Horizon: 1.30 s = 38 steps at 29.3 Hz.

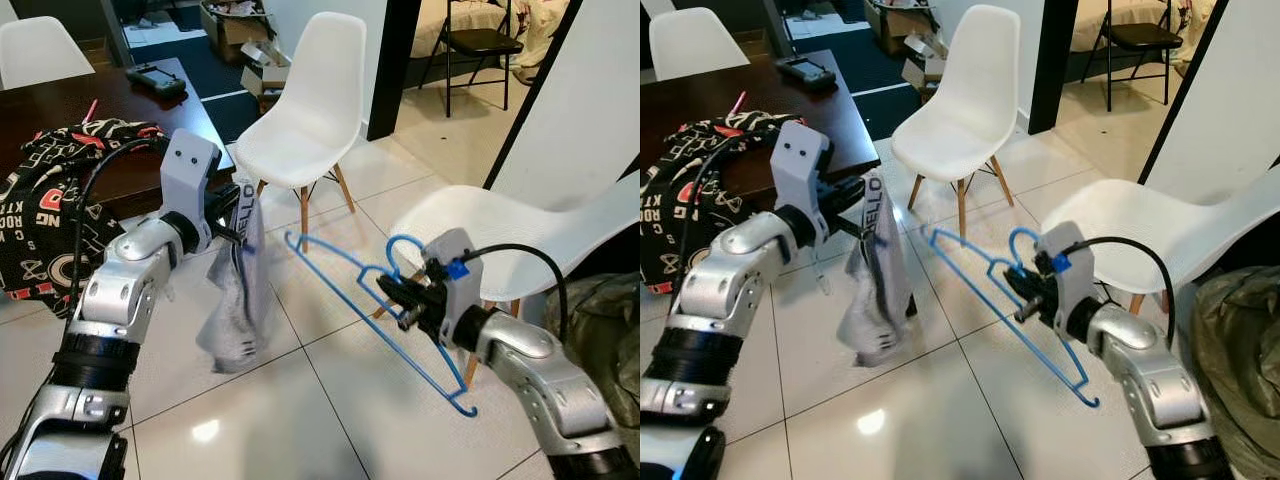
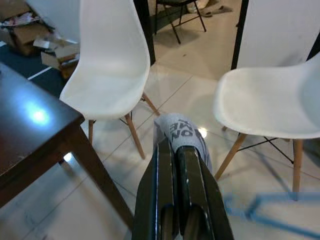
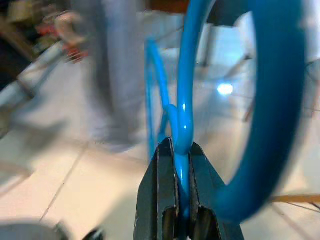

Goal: Hang hanger

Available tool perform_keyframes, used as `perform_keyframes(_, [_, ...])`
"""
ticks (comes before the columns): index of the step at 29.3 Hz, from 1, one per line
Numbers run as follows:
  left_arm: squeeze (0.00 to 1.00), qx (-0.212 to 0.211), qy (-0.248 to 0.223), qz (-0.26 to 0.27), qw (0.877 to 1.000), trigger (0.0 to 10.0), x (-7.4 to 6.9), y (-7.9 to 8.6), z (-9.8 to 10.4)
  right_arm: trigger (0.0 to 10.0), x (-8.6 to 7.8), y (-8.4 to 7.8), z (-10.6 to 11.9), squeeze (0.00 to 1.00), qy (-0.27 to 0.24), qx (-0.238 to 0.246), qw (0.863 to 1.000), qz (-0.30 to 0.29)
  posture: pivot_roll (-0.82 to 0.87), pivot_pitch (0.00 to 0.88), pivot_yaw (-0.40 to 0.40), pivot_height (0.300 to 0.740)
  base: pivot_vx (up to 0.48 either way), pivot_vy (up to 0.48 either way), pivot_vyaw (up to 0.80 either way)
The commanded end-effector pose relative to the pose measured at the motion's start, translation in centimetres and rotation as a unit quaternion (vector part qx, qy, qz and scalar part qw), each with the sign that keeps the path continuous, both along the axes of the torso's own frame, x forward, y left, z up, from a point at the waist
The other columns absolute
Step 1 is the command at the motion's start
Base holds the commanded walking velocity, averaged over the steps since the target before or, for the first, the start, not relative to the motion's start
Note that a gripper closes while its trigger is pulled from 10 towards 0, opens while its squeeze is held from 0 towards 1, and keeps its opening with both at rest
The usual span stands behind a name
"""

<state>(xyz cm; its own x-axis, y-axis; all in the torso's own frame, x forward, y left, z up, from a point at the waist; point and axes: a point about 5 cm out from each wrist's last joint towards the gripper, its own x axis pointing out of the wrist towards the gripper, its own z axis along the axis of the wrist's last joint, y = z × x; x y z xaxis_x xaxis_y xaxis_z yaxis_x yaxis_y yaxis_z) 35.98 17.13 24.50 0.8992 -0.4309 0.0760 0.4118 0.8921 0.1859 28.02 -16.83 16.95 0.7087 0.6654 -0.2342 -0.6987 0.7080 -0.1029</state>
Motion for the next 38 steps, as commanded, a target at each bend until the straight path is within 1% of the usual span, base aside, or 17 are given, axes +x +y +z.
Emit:
perform_keyframes(1, [0.0, 0.018, -0.006, 0.007, 1.0, 10.0, 0.1, 0.5, 0.2, 10.0, -1.0, 0.5, -0.2, 0.0, 0.019, -0.007, 0.999, 0.04, 0.02, 0.145, 0.006, 0.74, 0.0, 0.0, 0.0])
perform_keyframes(5, [0.0, 0.02, -0.006, 0.014, 1.0, 10.0, 0.3, 0.6, 0.4, 10.0, -2.5, 0.8, 0.0, 0.0, 0.038, -0.022, 0.995, 0.092, 0.01, 0.147, 0.01, 0.74, 0.0, 0.0, 0.0])
perform_keyframes(6, [0.0, 0.02, -0.006, 0.014, 1.0, 10.0, 0.3, 0.6, 0.4, 10.0, -2.5, 0.8, 0.0, 0.0, 0.038, -0.022, 0.995, 0.092, 0.01, 0.147, 0.01, 0.74, 0.0, 0.0, 0.0])
perform_keyframes(7, [0.0, 0.02, -0.005, 0.015, 1.0, 10.0, 0.4, 0.6, 0.4, 10.0, -2.9, 1.3, 0.3, 0.0, 0.038, -0.015, 0.993, 0.111, 0.01, 0.147, 0.013, 0.74, 0.0, 0.0, 0.0])
perform_keyframes(8, [0.0, 0.02, -0.005, 0.015, 1.0, 10.0, 0.4, 0.6, 0.4, 10.0, -2.9, 1.3, 0.3, 0.0, 0.038, -0.015, 0.993, 0.111, 0.01, 0.147, 0.013, 0.74, 0.0, 0.0, 0.0])
perform_keyframes(11, [0.0, 0.02, -0.003, 0.016, 1.0, 10.0, 0.5, 0.5, 0.3, 10.0, -3.4, 2.3, 0.8, 0.0, 0.032, -0.001, 0.991, 0.129, 0.01, 0.147, 0.016, 0.74, 0.0, 0.0, 0.0])
perform_keyframes(13, [0.0, 0.02, -0.002, 0.016, 1.0, 10.0, 0.5, 0.4, 0.2, 10.0, -3.3, 2.7, 1.0, 0.0, 0.025, 0.006, 0.992, 0.127, 0.01, 0.147, 0.016, 0.74, 0.0, 0.0, 0.0])
perform_keyframes(15, [0.0, 0.021, 0.0, 0.014, 1.0, 10.0, 0.6, 0.3, 0.1, 10.0, -2.5, 3.1, 1.3, 0.0, 0.006, 0.014, 0.996, 0.092, 0.01, 0.148, 0.019, 0.74, 0.0, 0.0, 0.0])
perform_keyframes(16, [0.0, 0.021, 0.0, 0.014, 1.0, 10.0, 0.6, 0.3, 0.1, 10.0, -2.5, 3.1, 1.3, 0.0, 0.006, 0.014, 0.996, 0.092, 0.01, 0.148, 0.019, 0.74, 0.0, 0.0, 0.0])
perform_keyframes(18, [0.0, 0.021, 0.001, 0.012, 1.0, 10.0, 0.6, 0.3, 0.0, 10.0, -1.8, 3.2, 1.4, 0.0, 0.0, 0.014, 0.998, 0.061, 0.01, 0.146, 0.024, 0.74, 0.0, 0.0, 0.0])
perform_keyframes(20, [0.0, 0.021, 0.001, 0.012, 1.0, 10.0, 0.6, 0.3, 0.0, 10.0, -1.8, 3.2, 1.4, 0.0, 0.0, 0.014, 0.998, 0.061, 0.01, 0.146, 0.024, 0.74, 0.0, 0.0, 0.0])
perform_keyframes(21, [0.0, 0.021, 0.0, 0.012, 1.0, 10.0, 0.7, 0.3, 0.0, 10.0, -1.5, 3.1, 1.4, 0.0, -0.003, 0.008, 0.999, 0.044, 0.01, 0.146, 0.026, 0.74, 0.0, 0.0, 0.0])
perform_keyframes(24, [0.0, 0.021, 0.0, 0.012, 1.0, 10.0, 0.7, 0.3, 0.0, 10.0, -1.5, 3.1, 1.4, 0.0, -0.003, 0.008, 0.999, 0.044, 0.01, 0.146, 0.026, 0.74, 0.0, 0.0, 0.0])
perform_keyframes(25, [0.0, 0.02, 0.0, 0.012, 1.0, 10.0, 0.6, 0.2, 0.1, 10.0, -1.2, 3.2, 1.5, 0.0, -0.003, 0.003, 1.0, 0.028, 0.01, 0.146, 0.027, 0.74, 0.0, 0.0, 0.0])
perform_keyframes(28, [0.0, 0.013, 0.001, 0.008, 1.0, 10.0, 0.5, -0.1, 0.0, 10.0, -1.1, 3.6, 1.8, 0.0, 0.0, 0.003, 1.0, 0.016, 0.01, 0.146, 0.026, 0.74, 0.0, 0.0, 0.0])
perform_keyframes(36, [0.0, 0.009, 0.002, 0.006, 1.0, 10.0, 0.4, -0.4, 0.0, 10.0, -1.2, 4.1, 1.9, 0.0, 0.005, 0.008, 1.0, 0.012, 0.01, 0.151, 0.029, 0.74, 0.0, 0.0, 0.0])
perform_keyframes(38, [0.0, 0.008, 0.002, 0.005, 1.0, 10.0, 0.4, -0.5, 0.0, 10.0, -1.2, 4.4, 2.2, 0.0, 0.005, 0.022, 1.0, 0.008, 0.01, 0.152, 0.031, 0.74, 0.0, 0.0, 0.0])
